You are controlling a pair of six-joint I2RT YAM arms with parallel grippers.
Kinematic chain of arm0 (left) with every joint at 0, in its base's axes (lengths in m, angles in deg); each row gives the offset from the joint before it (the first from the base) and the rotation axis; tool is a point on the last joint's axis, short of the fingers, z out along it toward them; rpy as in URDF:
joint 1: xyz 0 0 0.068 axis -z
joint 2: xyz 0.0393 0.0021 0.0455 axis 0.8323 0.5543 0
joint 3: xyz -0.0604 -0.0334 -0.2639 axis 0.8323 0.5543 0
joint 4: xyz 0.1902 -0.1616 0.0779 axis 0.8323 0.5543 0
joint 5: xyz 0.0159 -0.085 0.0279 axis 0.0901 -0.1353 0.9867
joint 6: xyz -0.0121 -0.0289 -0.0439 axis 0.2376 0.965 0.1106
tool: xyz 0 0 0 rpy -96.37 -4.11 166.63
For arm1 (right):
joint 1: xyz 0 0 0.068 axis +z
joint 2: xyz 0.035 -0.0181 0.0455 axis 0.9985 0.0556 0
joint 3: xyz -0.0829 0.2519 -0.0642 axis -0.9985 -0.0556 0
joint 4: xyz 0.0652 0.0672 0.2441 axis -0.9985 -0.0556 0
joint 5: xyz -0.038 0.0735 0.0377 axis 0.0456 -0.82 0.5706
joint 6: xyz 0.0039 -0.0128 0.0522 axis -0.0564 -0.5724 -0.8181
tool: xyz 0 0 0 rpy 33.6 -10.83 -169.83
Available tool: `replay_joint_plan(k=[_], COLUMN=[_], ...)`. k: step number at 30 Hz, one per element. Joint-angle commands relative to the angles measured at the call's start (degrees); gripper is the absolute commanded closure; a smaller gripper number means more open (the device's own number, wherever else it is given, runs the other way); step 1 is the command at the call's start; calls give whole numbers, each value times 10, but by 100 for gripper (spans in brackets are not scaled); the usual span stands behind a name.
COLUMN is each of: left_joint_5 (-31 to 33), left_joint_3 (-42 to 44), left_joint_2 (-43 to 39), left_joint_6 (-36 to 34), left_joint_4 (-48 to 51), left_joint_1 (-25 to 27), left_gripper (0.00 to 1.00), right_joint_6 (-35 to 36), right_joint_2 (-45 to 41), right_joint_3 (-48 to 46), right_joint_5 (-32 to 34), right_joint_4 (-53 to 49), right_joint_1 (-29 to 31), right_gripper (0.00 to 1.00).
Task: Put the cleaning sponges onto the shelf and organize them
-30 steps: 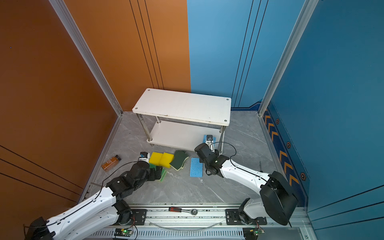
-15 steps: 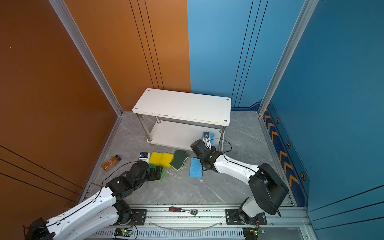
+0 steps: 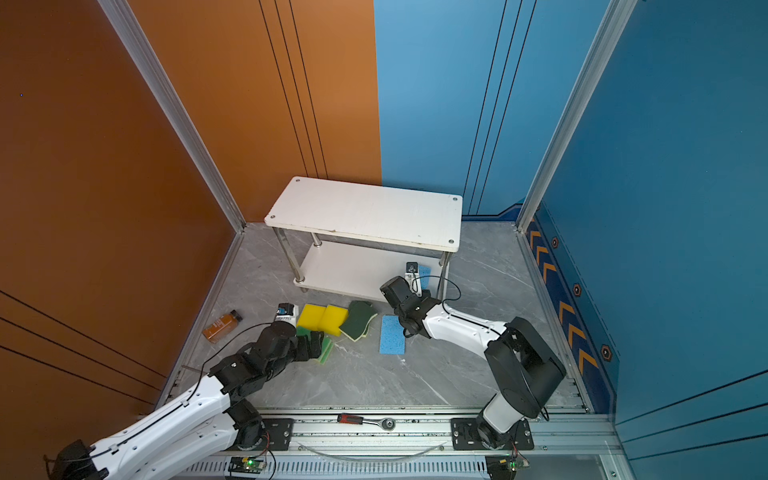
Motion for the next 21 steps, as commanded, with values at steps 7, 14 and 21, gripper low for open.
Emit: replay_joint_plan(k=[7, 14, 21], left_joint_5=[-9, -7, 1], left_joint_3=[-3, -7, -12], left_joint_2=[-10, -11, -19], left_joint_6=[4, 6, 7], left_joint_4=[19, 27, 38], left_joint_1=[-6, -7, -7], left_gripper=[2, 2, 3], right_joint_6=[11, -2, -14], right_joint_2=[15, 35, 52], right_joint_3=[11, 11, 13], right_joint_5=[23, 26, 27], right_joint_4=[-15, -11, -5], right_joint_1=[-10, -11, -11], right_gripper=[43, 43, 43])
